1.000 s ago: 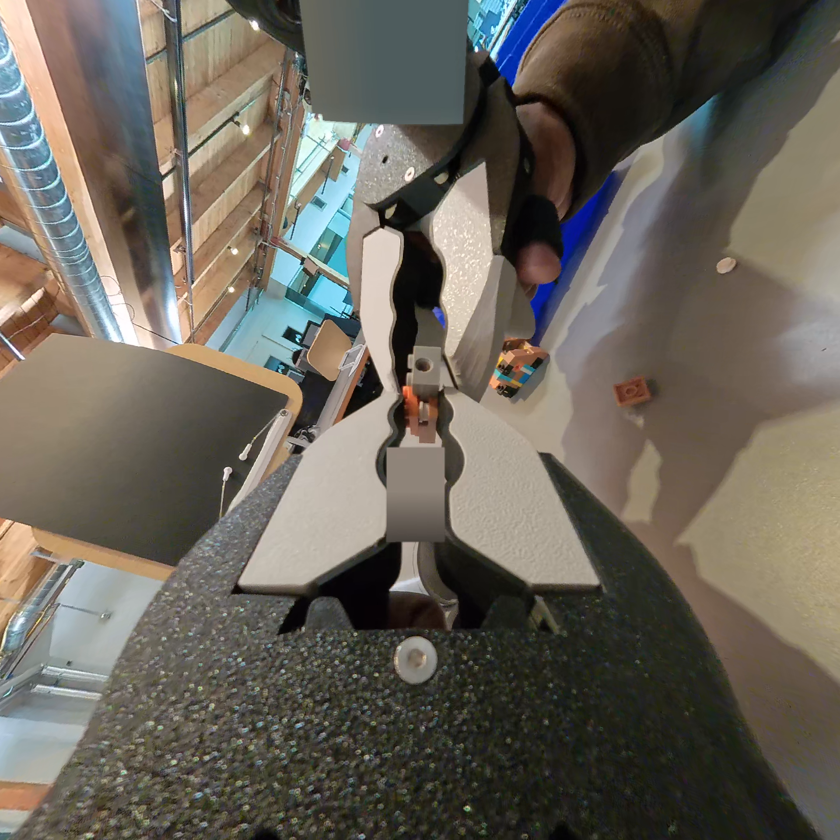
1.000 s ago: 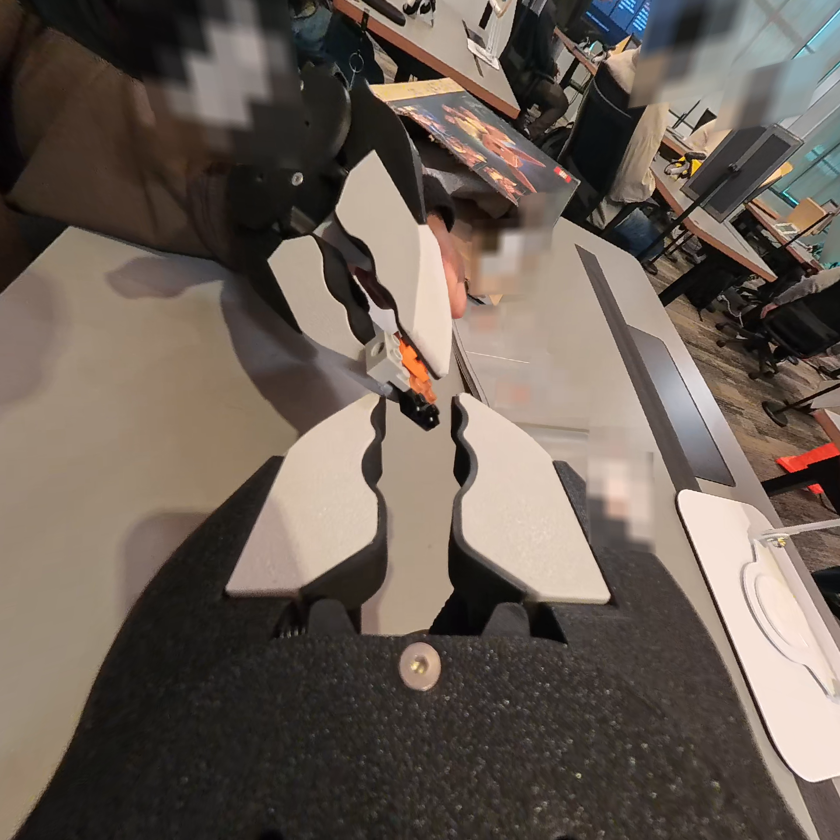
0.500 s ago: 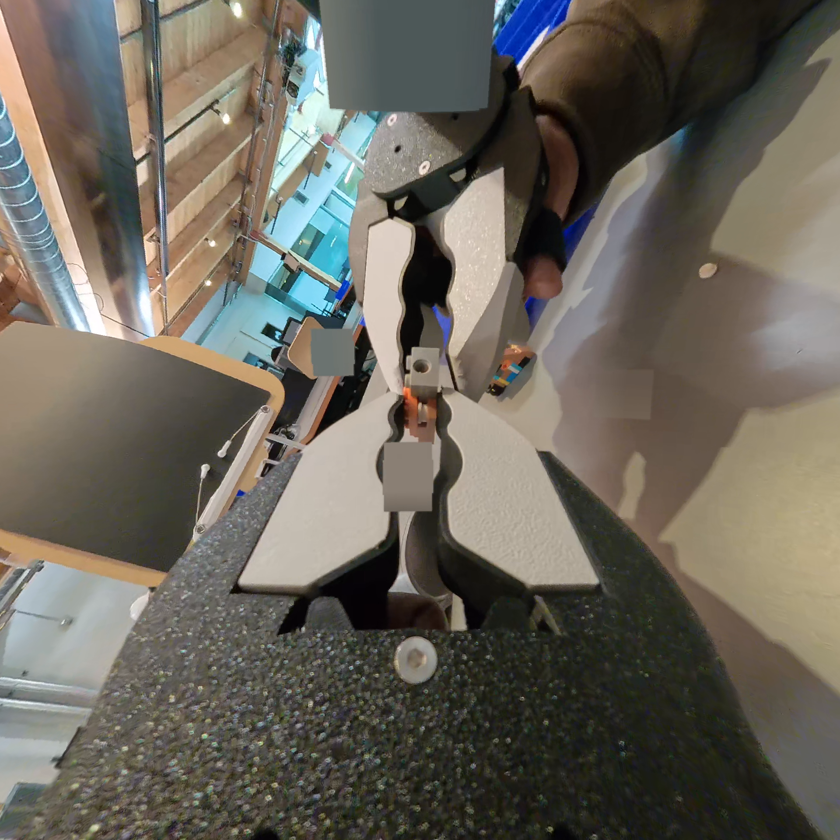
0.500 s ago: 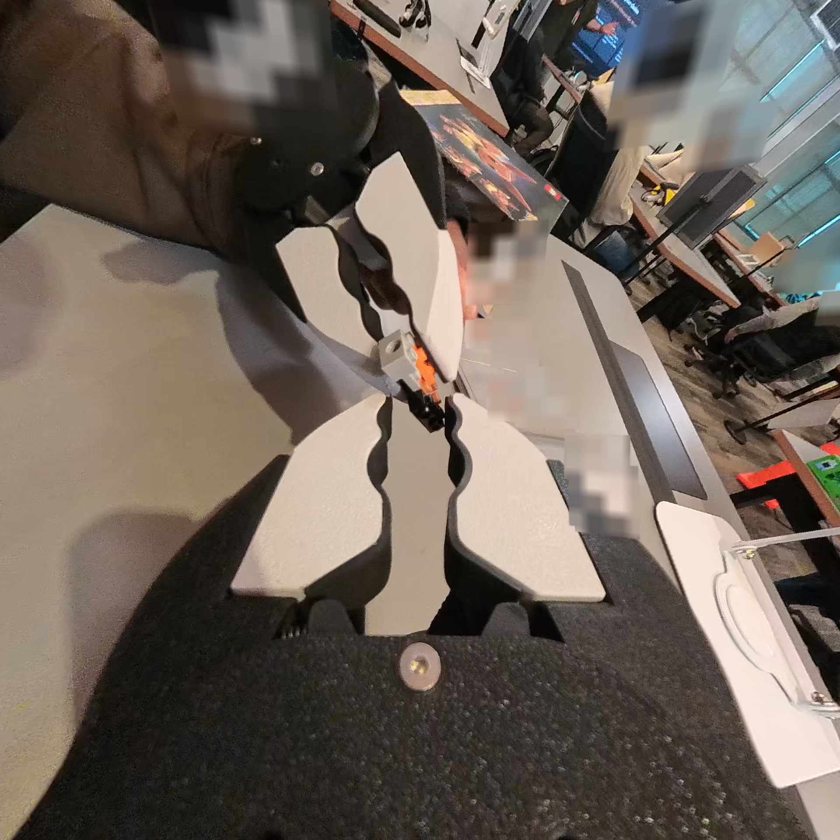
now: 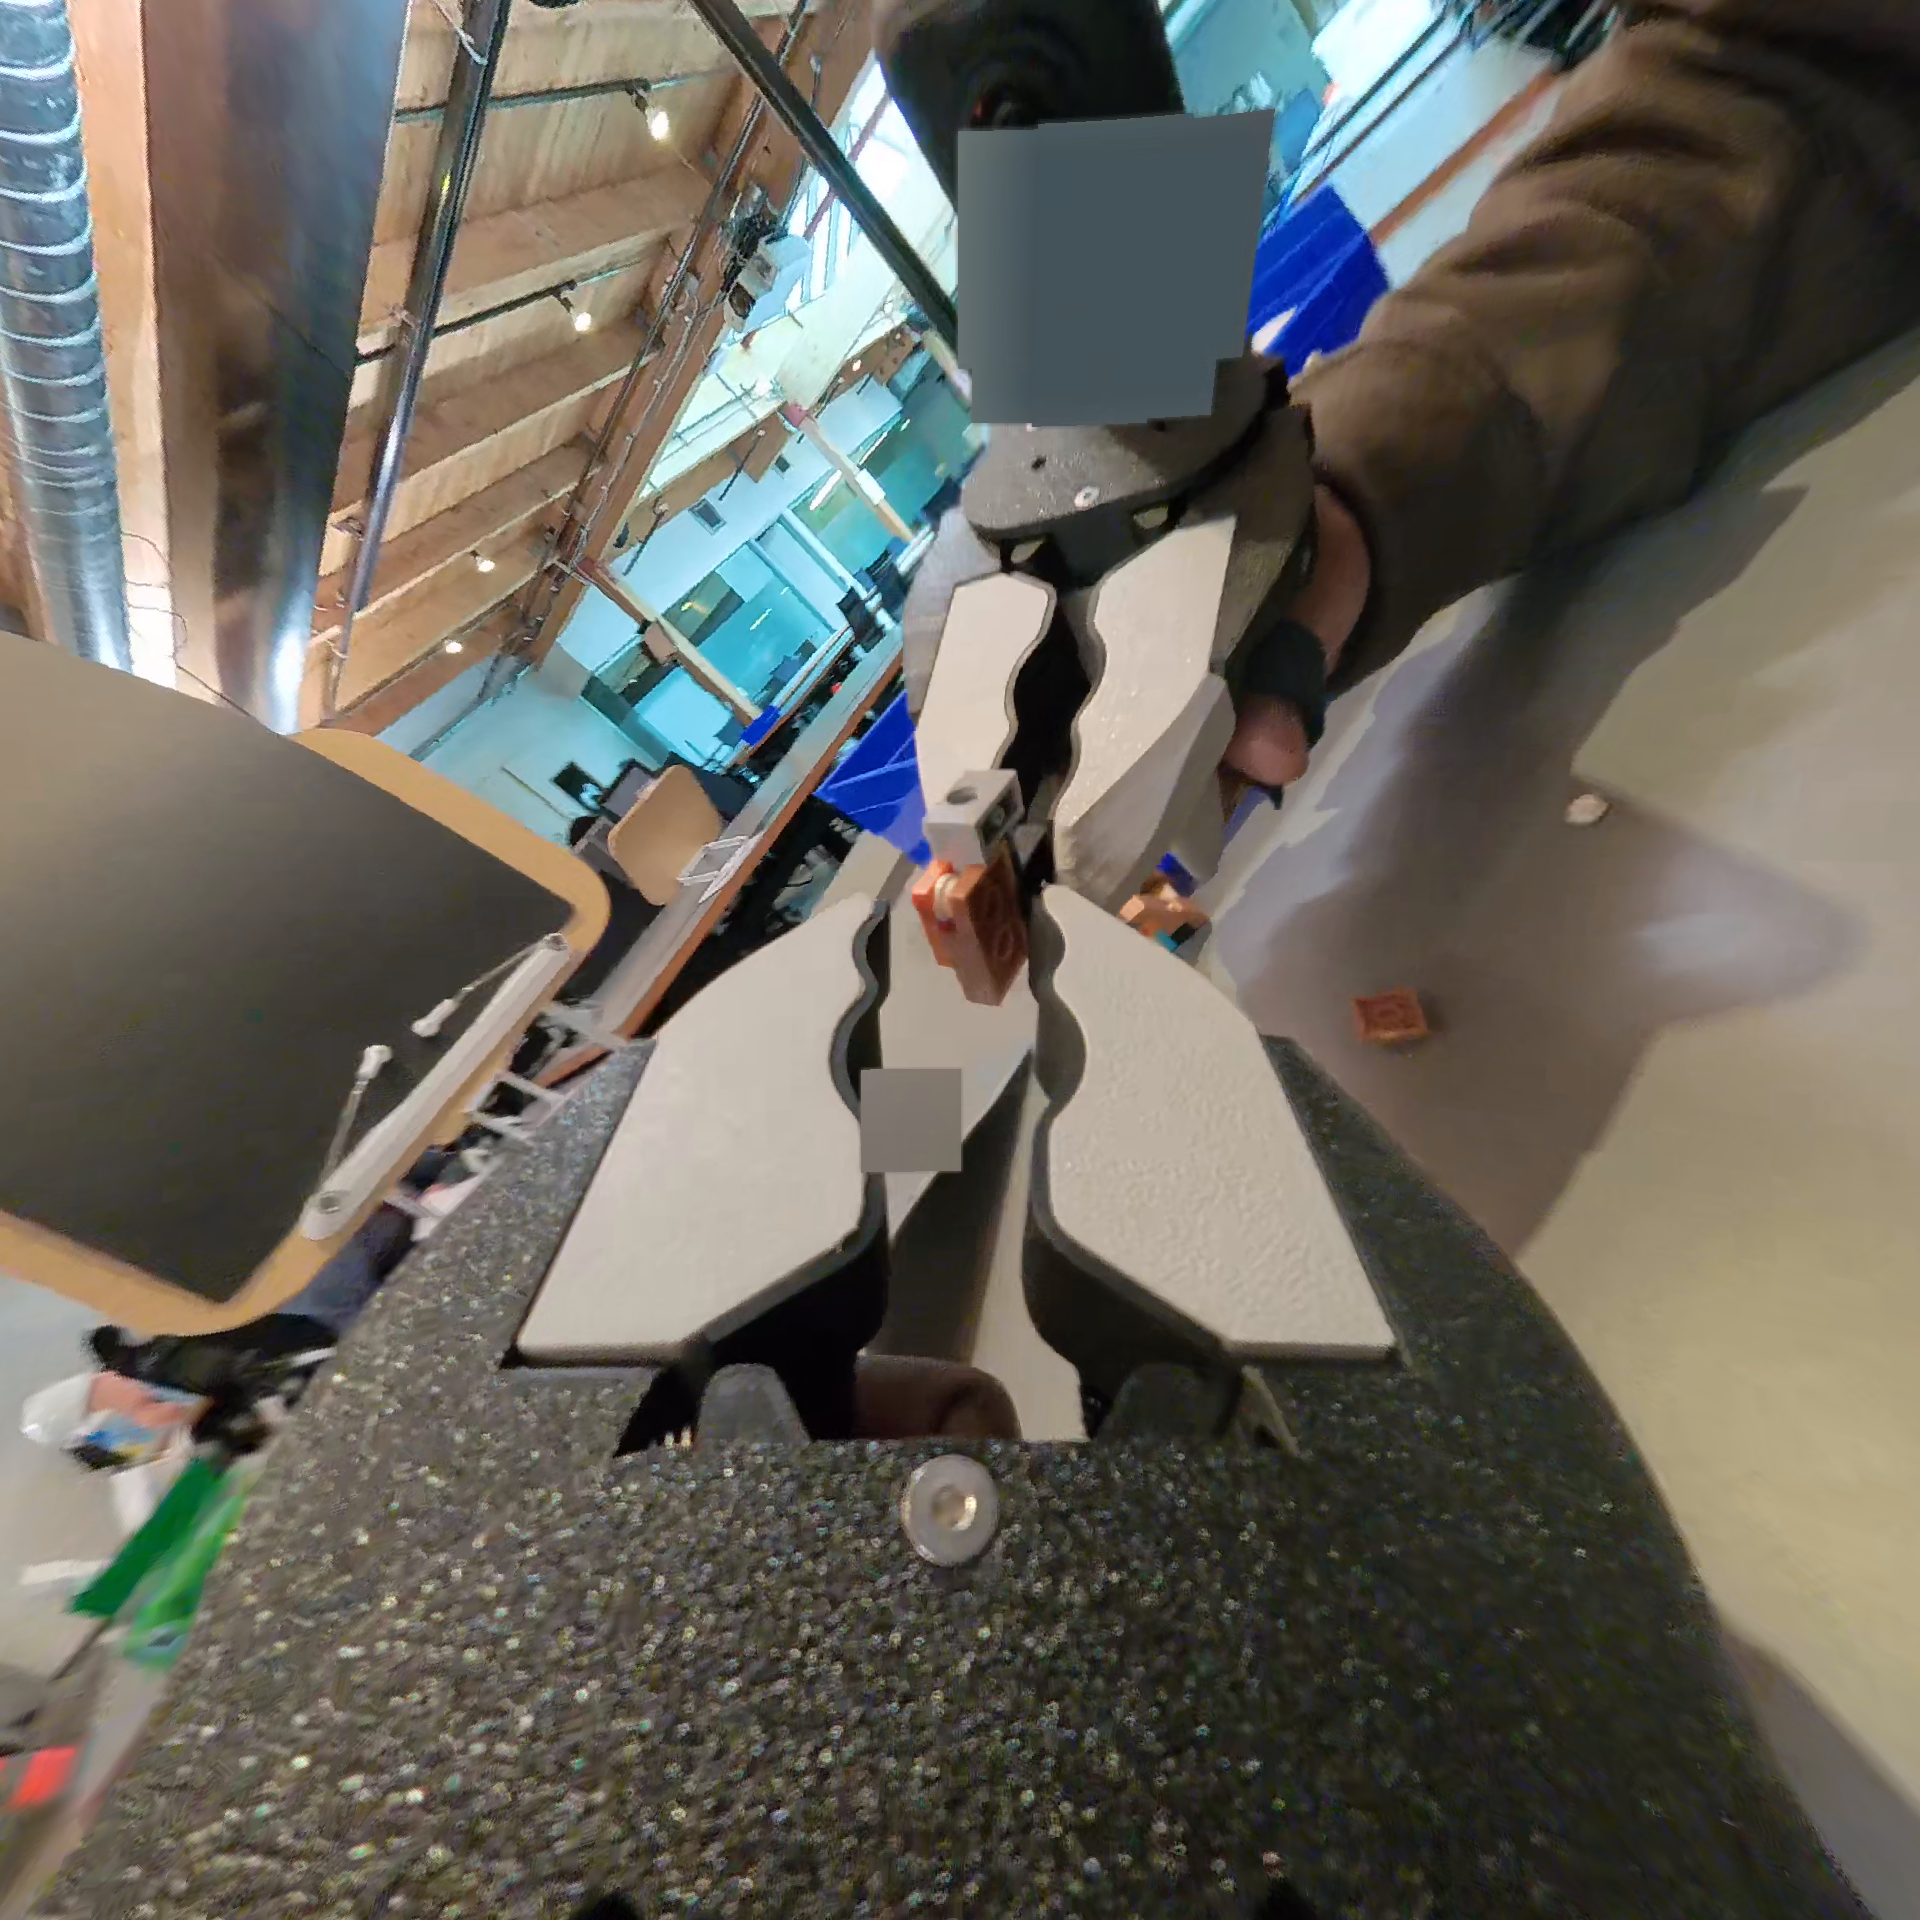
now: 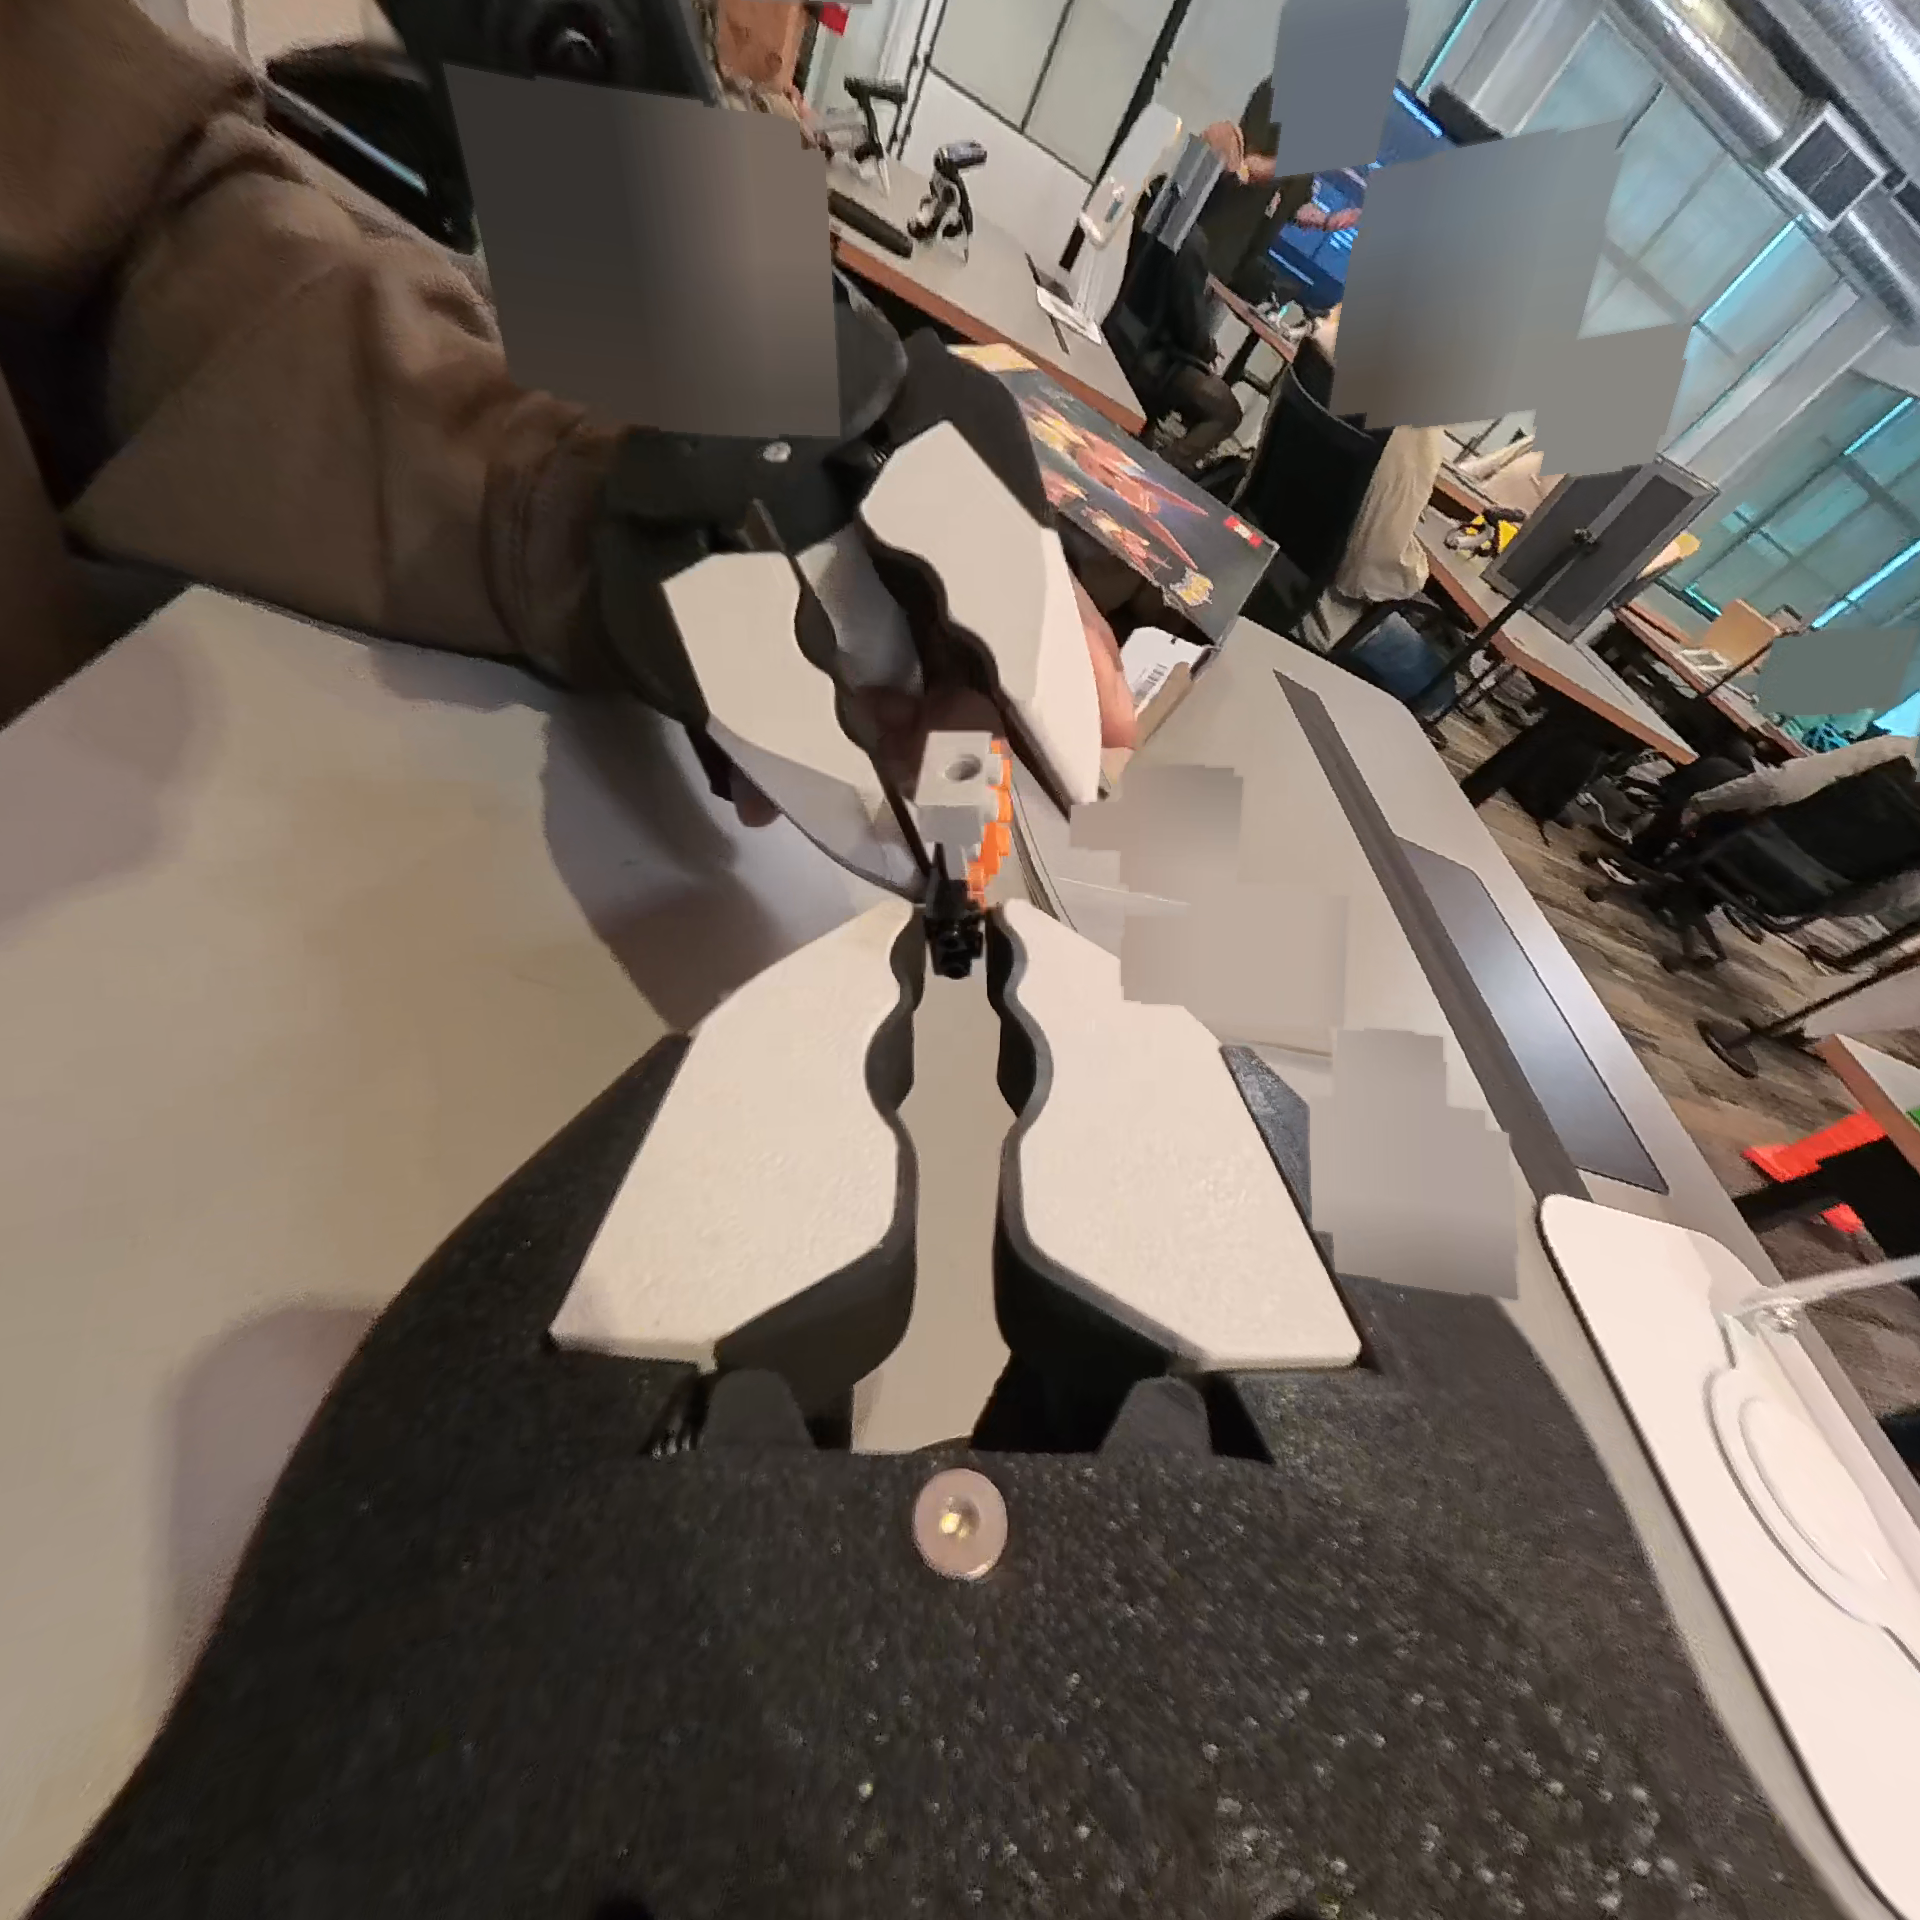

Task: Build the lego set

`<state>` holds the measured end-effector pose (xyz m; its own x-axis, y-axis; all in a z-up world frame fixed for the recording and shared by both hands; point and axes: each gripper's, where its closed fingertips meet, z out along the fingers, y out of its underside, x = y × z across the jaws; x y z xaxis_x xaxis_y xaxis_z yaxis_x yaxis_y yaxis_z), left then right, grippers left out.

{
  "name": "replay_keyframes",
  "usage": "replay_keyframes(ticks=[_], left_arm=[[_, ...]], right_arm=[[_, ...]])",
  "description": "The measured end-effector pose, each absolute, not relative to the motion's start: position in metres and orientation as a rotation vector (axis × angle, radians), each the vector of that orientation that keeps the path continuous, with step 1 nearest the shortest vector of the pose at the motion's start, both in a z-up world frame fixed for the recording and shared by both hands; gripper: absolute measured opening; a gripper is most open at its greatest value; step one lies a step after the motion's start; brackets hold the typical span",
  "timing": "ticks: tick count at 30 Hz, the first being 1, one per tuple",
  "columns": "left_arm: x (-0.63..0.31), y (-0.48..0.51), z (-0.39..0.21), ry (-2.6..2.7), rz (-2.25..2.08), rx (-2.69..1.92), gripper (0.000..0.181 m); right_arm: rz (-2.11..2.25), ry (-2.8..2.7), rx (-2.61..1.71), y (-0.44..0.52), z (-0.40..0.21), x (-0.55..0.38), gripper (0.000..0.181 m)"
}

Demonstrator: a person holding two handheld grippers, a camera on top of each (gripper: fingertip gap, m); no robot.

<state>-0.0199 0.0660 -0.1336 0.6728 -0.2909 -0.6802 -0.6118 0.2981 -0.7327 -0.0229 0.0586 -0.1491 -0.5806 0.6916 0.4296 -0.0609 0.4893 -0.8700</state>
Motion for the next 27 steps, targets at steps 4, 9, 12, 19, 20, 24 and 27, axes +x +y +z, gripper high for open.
replay_keyframes(ticks=[4, 9, 12, 19, 20, 24, 27], left_arm=[[-0.016, 0.063, -0.134, 0.848, 0.116, -1.314, 0.025], [-0.012, 0.060, -0.136, 0.867, 0.074, -1.318, 0.016], [-0.011, 0.059, -0.136, 0.887, 0.100, -1.311, 0.015], [-0.011, 0.056, -0.127, 0.897, 0.174, -1.248, 0.012], [-0.011, 0.055, -0.126, 0.892, 0.168, -1.243, 0.012], [-0.009, 0.055, -0.130, 0.919, 0.166, -1.248, 0.012], [-0.004, 0.053, -0.133, 0.956, 0.168, -1.244, 0.012]], right_arm=[[1.211, -1.926, -0.490, 0.055, -0.148, -0.019, 0.008], [1.210, -1.916, -0.462, 0.054, -0.146, -0.018, 0.009], [1.191, -1.911, -0.438, 0.054, -0.145, -0.017, 0.009], [1.136, -1.862, -0.319, 0.049, -0.133, -0.010, 0.025], [1.131, -1.852, -0.298, 0.048, -0.131, -0.009, 0.026], [1.097, -1.830, -0.214, 0.040, -0.125, -0.003, 0.026], [1.042, -1.847, -0.175, 0.037, -0.128, -0.002, 0.026]])
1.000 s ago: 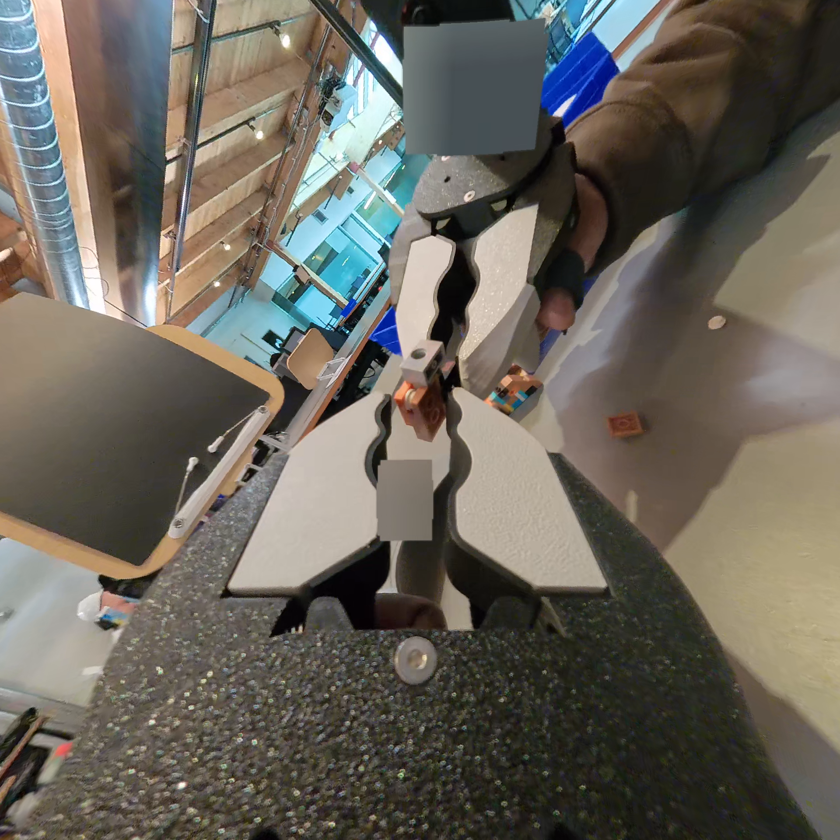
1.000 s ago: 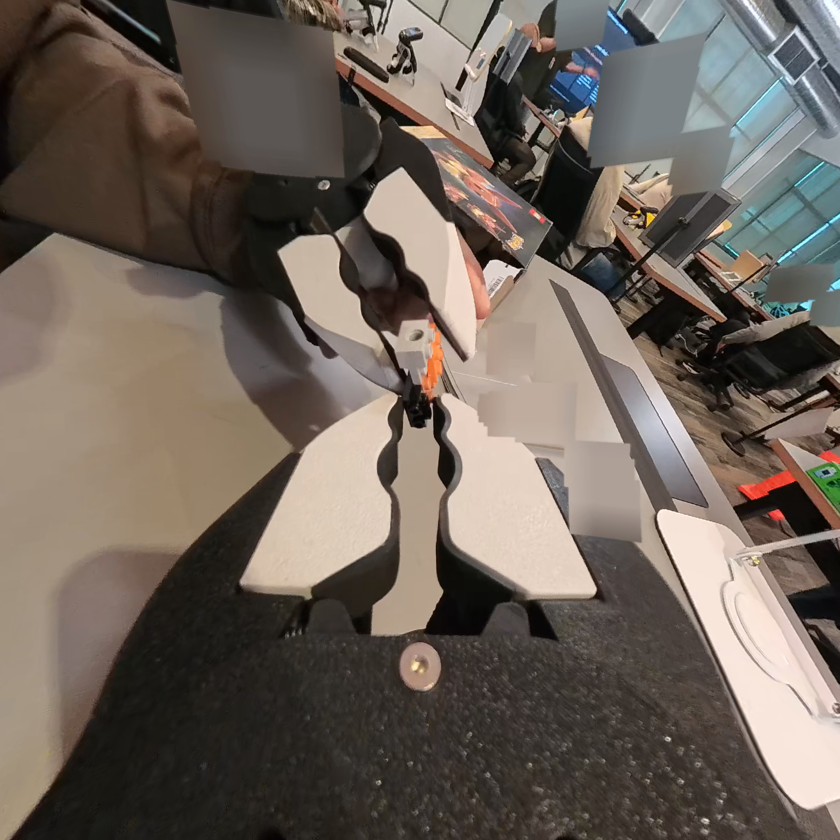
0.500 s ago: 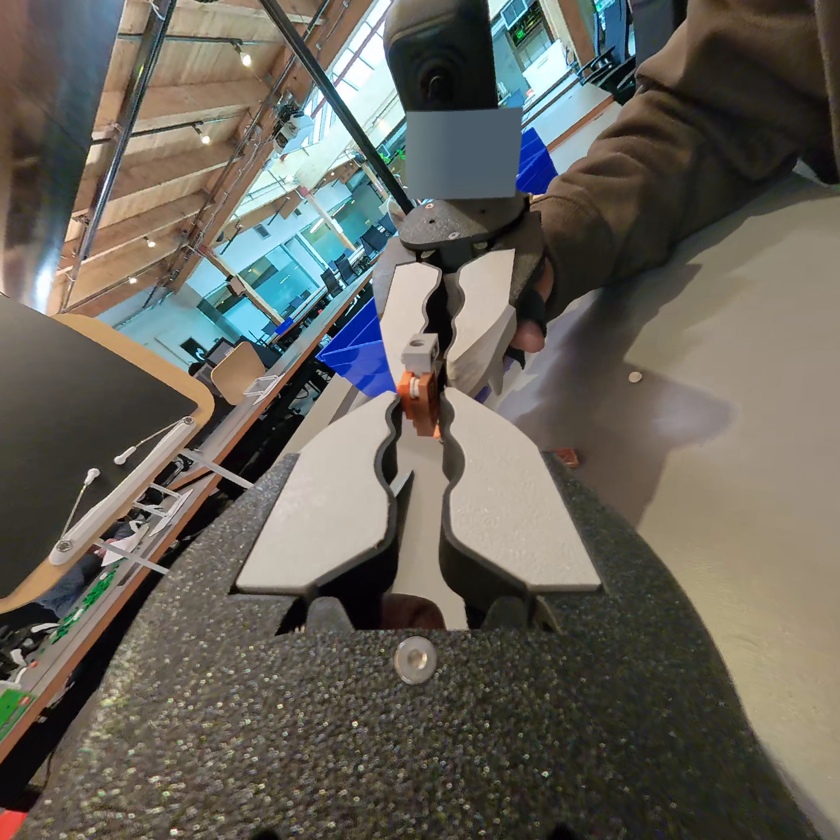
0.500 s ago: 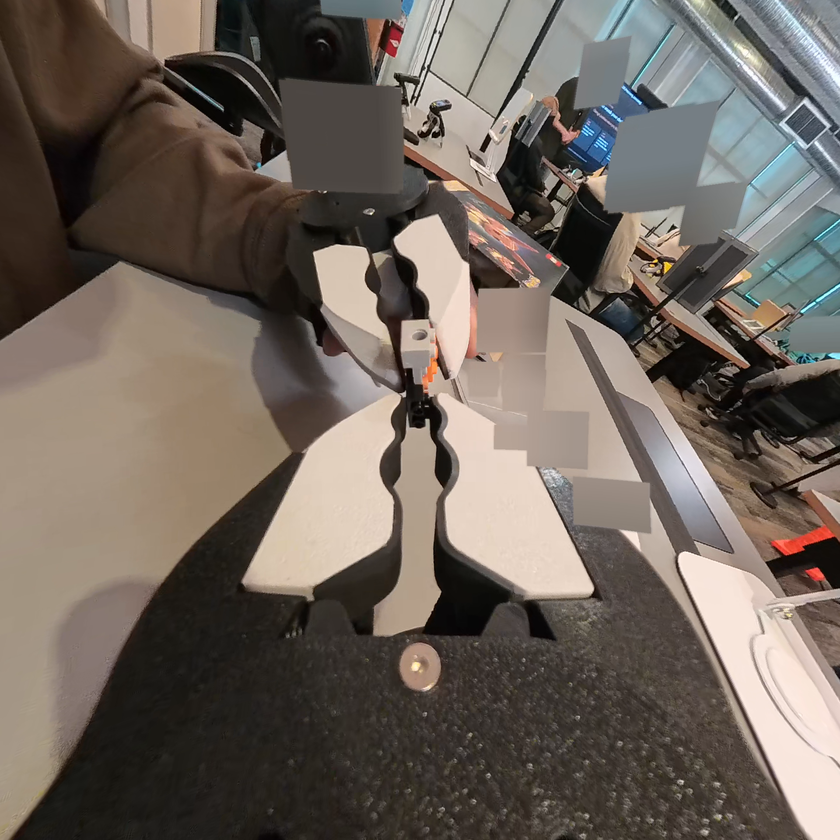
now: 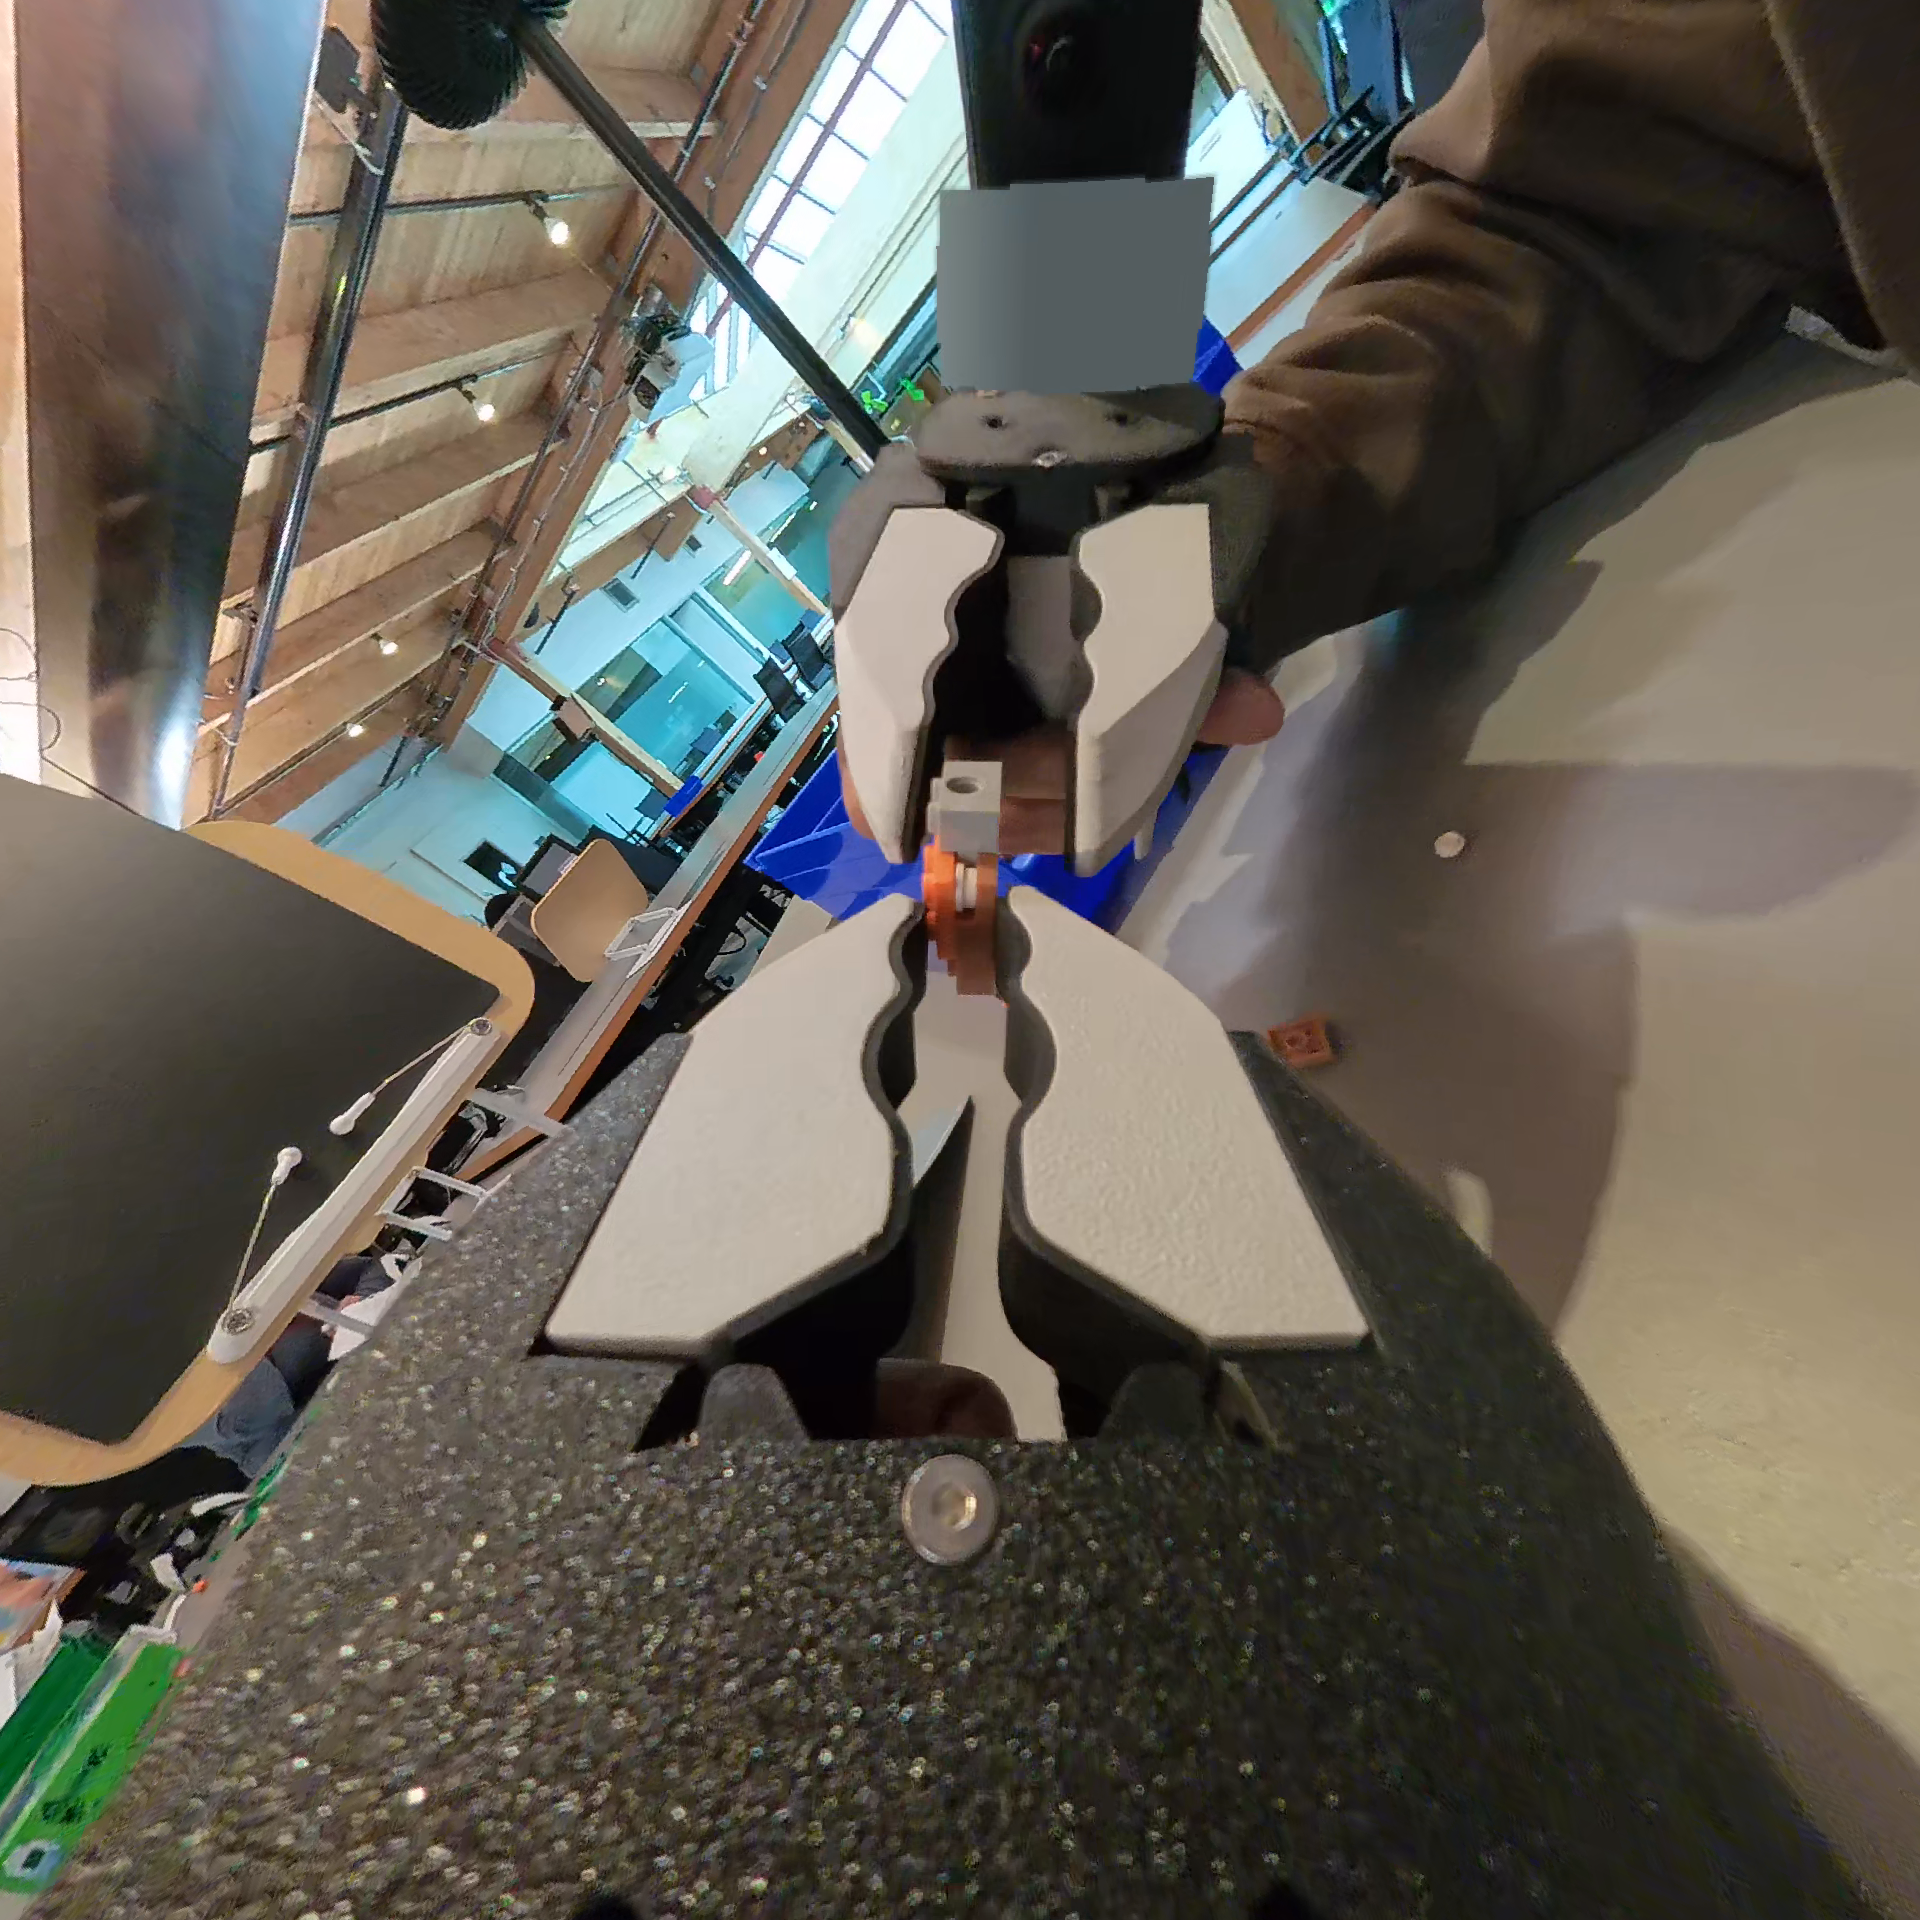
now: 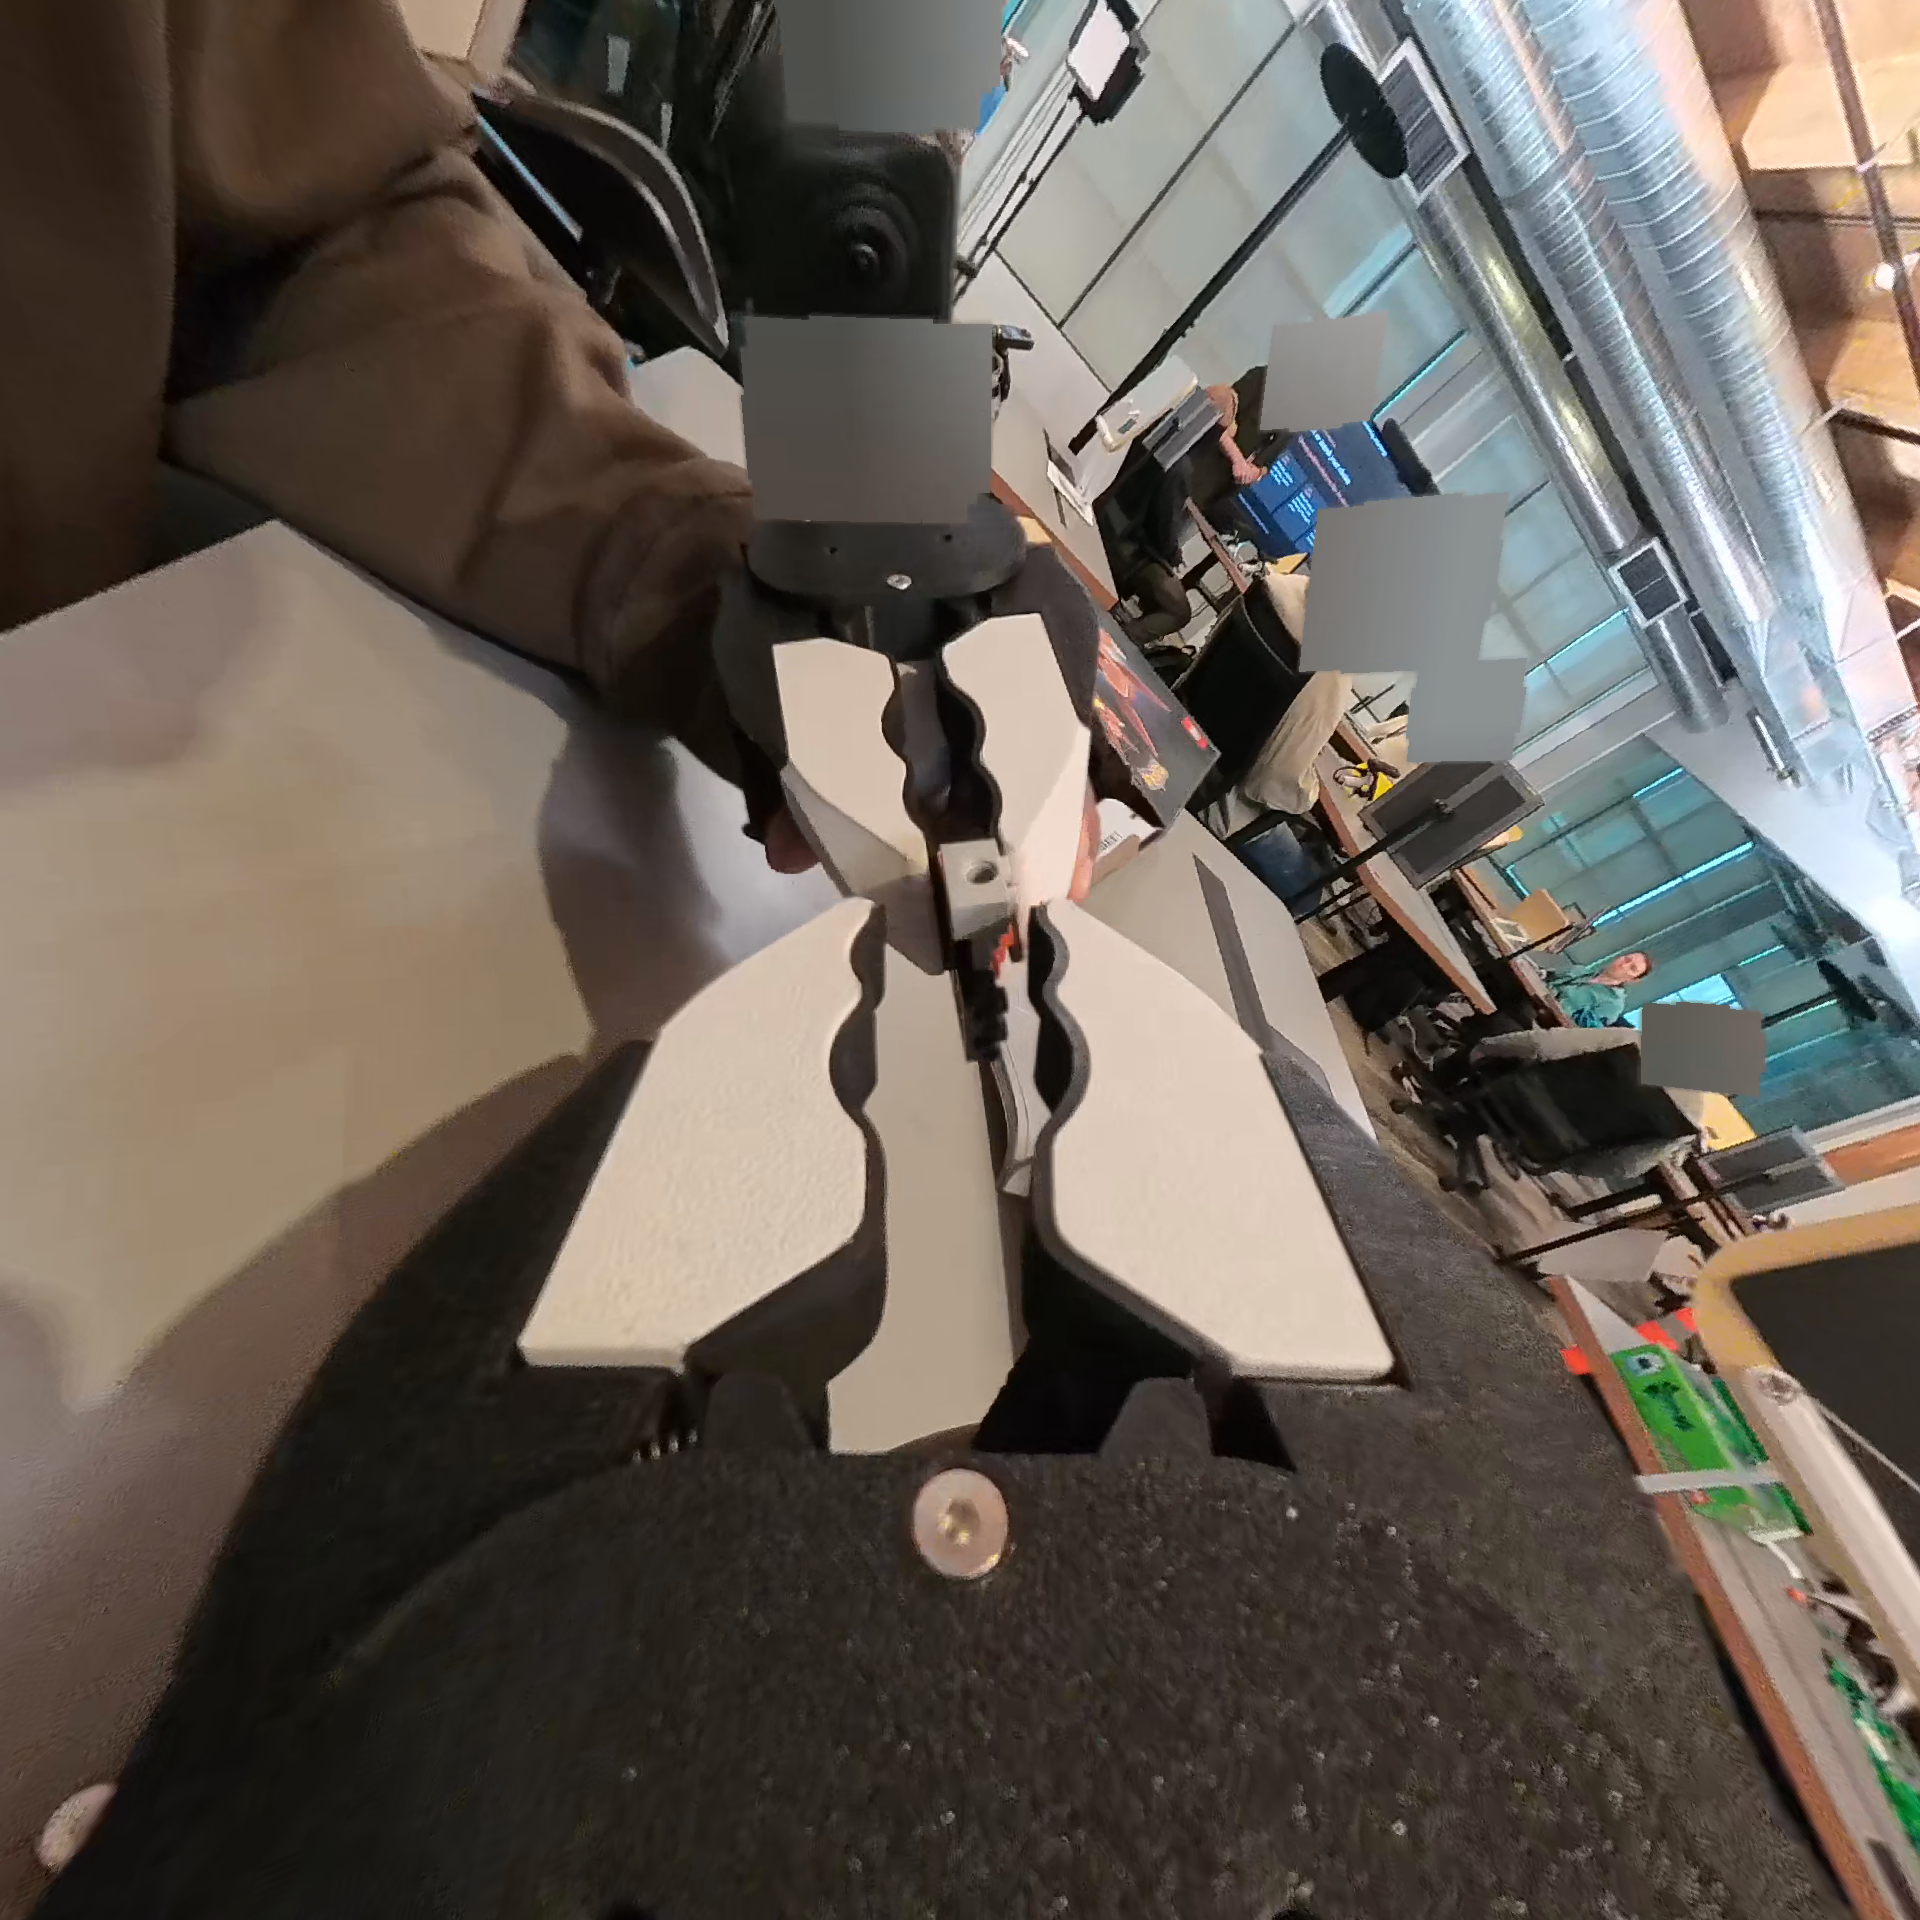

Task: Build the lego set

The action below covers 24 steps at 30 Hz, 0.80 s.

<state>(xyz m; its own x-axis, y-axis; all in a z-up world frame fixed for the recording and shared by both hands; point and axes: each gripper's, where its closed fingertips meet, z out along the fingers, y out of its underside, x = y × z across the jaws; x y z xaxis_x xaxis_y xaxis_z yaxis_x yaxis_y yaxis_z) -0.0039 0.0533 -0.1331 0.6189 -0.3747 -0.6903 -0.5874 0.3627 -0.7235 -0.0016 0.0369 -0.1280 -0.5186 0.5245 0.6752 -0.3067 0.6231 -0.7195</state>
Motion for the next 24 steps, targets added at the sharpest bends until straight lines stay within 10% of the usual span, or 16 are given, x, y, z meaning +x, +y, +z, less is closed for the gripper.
replay_keyframes(ticks=[24], left_arm=[[0.0039, 0.0524, -0.1394, 0.996, 0.126, -1.311, 0.012]], right_arm=[[1.079, -1.871, -0.177, 0.0359, -0.1320, 0.0001, 0.012]])
